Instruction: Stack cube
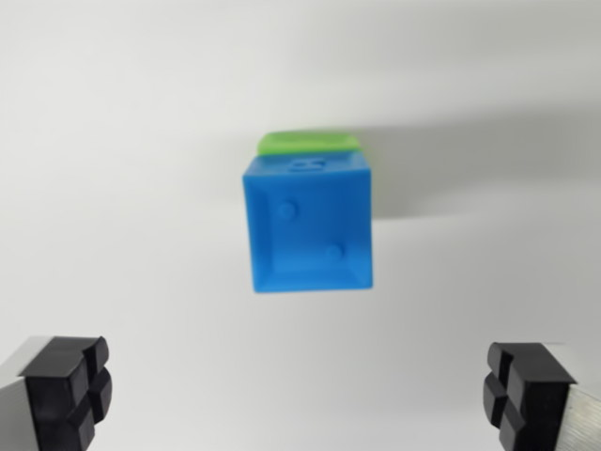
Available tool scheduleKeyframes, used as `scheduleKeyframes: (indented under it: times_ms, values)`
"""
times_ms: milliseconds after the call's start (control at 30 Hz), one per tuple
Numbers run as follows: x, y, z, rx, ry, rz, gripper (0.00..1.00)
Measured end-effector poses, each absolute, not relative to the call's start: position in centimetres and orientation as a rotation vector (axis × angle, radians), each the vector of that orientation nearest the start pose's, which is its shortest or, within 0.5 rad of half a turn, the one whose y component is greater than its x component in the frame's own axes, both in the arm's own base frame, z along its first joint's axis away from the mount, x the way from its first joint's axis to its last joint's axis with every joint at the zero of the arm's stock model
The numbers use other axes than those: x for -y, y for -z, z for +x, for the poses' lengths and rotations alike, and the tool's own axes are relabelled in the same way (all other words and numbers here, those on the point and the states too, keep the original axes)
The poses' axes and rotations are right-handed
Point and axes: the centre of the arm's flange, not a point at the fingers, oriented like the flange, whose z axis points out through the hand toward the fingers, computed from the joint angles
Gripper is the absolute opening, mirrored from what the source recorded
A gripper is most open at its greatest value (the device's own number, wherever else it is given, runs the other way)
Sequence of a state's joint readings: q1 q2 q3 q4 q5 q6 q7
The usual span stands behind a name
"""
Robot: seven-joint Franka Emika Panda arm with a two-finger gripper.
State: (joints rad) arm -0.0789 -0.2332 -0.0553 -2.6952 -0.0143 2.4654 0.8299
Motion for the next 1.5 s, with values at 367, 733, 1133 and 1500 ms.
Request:
scheduleKeyframes:
  times_ms: [367,733,1133,1500]
  values:
    - [5.3,-35.5,39.8,-1.437,0.003,-2.787,1.00]
    - [5.4,-39.9,39.8,-1.438,0.001,-2.786,1.00]
    - [5.4,-43.8,39.9,-1.437,0.002,-2.786,1.00]
    - [5.4,-46.0,39.9,-1.437,0.000,-2.787,1.00]
